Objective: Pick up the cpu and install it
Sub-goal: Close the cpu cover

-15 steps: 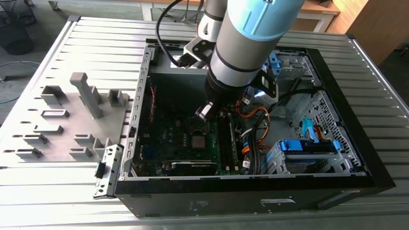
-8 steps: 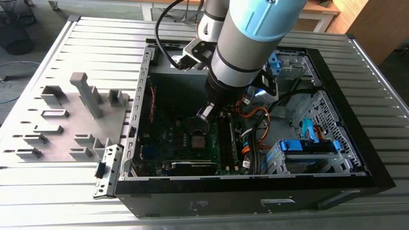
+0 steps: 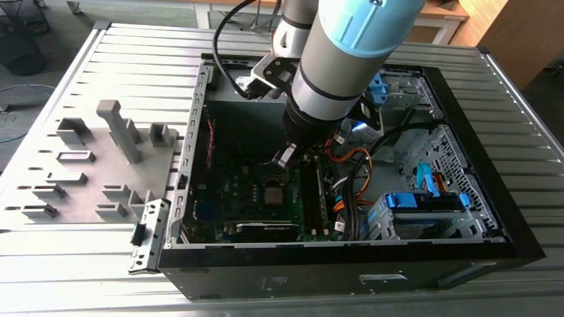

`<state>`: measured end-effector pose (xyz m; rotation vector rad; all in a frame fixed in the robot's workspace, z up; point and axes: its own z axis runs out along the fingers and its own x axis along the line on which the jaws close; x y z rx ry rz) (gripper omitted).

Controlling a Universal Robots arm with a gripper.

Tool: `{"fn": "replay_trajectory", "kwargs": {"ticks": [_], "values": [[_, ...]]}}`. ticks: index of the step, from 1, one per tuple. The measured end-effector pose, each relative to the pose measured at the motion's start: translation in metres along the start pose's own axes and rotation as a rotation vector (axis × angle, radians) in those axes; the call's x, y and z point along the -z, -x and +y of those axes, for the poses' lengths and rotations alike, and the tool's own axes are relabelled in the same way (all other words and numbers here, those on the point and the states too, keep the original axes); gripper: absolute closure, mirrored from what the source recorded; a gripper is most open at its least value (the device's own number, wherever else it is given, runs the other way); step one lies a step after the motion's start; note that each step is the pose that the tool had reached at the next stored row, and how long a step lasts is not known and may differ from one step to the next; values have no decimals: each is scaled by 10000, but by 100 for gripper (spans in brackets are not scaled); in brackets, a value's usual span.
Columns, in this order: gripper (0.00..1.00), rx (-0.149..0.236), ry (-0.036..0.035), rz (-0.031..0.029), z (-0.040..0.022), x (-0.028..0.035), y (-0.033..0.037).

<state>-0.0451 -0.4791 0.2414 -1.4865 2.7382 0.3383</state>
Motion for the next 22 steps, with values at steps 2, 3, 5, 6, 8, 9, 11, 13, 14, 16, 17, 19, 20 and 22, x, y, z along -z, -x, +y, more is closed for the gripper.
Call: {"fn": "replay_trajectory", "kwargs": {"ticks": [2, 3, 5, 6, 8, 9, 11, 13, 14, 16, 17, 19, 20, 22], "values": [[89, 127, 14, 25, -2, -1, -2], [89, 183, 20, 37, -4, -2, -3], [89, 281, 31, 63, -6, -5, -7], [89, 325, 36, 78, -8, -6, -9], [89, 404, 47, 108, -12, -8, -14], [89, 439, 52, 124, -14, -9, -16], [89, 501, 59, 154, -19, -9, -24], [89, 556, 66, 180, -25, -9, -32], [89, 585, 70, 194, -28, -9, -37], [89, 633, 75, 220, -34, -9, -46], [89, 654, 78, 232, -38, -9, -51], [89, 692, 82, 255, -46, -8, -62], [89, 709, 84, 267, -50, -7, -69], [89, 744, 89, 289, -59, -7, -81]]}}
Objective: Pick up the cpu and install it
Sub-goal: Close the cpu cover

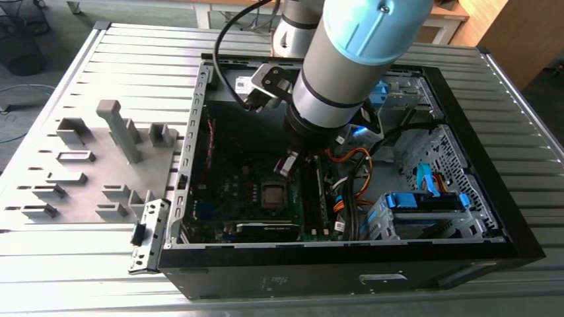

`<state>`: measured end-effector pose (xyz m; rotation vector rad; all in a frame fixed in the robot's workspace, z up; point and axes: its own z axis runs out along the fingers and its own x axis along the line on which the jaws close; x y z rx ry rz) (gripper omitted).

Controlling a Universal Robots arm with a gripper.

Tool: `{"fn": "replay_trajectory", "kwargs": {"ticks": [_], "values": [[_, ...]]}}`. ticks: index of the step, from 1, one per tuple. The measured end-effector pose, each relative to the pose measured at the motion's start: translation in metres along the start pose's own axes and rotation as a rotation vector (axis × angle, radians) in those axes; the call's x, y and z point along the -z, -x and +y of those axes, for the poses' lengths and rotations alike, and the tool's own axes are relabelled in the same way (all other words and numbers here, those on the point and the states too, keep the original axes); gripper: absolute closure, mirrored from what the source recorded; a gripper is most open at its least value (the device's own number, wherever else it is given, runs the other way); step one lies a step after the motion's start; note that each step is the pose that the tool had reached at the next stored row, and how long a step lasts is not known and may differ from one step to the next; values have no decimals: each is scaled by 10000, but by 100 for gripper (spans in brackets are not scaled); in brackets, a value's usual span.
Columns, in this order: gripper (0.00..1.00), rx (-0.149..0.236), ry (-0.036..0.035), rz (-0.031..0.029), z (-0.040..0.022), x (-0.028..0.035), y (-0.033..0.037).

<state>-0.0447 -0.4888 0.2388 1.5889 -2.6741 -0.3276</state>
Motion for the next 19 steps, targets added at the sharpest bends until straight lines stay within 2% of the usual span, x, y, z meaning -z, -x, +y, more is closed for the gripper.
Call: {"fn": "replay_trajectory", "kwargs": {"ticks": [6, 10, 14, 19], "values": [[89, 89, 16, 62, -21, -1, -17], [89, 111, 24, 68, -57, 2, 2], [89, 114, 32, 75, -123, 9, 39], [89, 114, 32, 74, -129, 9, 42]]}}
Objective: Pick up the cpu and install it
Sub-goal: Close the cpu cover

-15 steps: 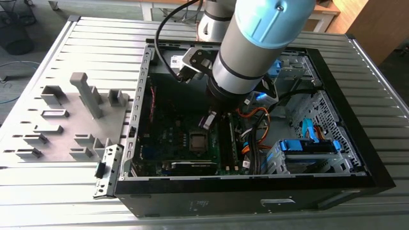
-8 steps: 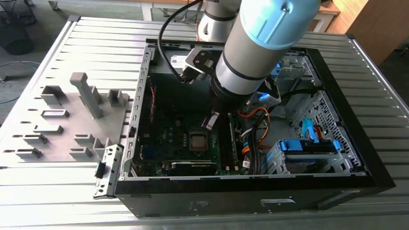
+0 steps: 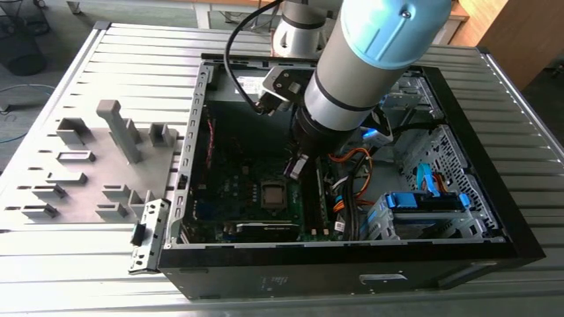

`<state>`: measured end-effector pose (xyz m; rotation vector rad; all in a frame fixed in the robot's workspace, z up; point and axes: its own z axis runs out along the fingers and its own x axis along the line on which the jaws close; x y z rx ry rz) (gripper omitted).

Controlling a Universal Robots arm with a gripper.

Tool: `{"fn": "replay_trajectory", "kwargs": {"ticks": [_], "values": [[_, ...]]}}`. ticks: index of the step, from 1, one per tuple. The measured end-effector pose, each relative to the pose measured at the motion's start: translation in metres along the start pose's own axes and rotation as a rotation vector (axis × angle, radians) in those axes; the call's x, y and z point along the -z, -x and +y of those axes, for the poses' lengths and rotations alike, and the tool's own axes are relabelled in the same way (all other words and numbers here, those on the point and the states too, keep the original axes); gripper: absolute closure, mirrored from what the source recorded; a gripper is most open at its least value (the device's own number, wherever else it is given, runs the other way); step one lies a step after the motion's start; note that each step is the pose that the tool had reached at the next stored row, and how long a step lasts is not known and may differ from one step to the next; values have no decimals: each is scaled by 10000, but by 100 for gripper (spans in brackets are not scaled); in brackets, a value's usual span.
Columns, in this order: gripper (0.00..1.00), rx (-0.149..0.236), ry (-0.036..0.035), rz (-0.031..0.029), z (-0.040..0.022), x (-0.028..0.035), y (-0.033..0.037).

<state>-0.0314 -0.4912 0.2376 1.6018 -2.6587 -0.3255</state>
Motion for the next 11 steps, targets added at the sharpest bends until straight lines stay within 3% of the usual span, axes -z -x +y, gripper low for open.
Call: {"fn": "replay_trajectory", "kwargs": {"ticks": [11], "values": [[89, 0, 5, 0, 3, -8, 9]]}}
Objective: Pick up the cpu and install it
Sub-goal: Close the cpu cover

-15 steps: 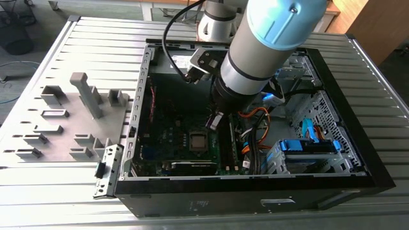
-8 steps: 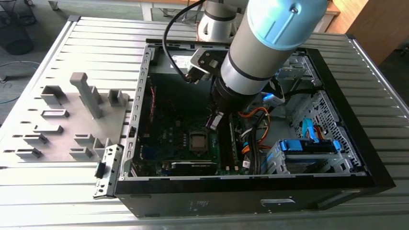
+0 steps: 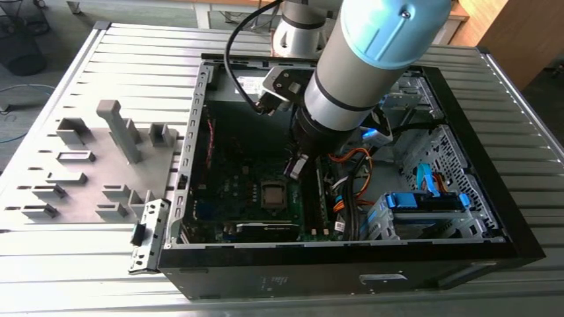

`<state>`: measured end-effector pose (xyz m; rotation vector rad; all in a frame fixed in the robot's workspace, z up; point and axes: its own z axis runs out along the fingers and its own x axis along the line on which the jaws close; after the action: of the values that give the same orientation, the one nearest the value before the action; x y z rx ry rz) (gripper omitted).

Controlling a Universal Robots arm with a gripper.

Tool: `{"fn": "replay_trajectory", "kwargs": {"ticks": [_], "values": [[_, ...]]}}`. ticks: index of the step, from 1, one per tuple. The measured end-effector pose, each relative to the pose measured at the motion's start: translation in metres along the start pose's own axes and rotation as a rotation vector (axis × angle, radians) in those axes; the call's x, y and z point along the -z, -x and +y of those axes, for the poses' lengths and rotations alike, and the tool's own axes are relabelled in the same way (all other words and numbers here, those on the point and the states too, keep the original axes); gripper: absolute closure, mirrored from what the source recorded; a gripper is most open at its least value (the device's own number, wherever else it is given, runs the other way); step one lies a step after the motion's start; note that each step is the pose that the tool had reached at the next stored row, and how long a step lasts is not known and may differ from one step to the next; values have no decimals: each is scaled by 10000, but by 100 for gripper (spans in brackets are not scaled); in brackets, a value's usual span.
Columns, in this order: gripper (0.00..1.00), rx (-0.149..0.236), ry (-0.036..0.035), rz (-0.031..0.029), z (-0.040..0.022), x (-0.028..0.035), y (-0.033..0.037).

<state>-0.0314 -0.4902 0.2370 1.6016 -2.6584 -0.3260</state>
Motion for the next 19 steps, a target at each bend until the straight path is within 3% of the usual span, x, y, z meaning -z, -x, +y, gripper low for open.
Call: {"fn": "replay_trajectory", "kwargs": {"ticks": [16, 19], "values": [[89, 0, -1, 0, 6, -18, 10], [89, -1, -1, 2, 35, -22, -5]]}}
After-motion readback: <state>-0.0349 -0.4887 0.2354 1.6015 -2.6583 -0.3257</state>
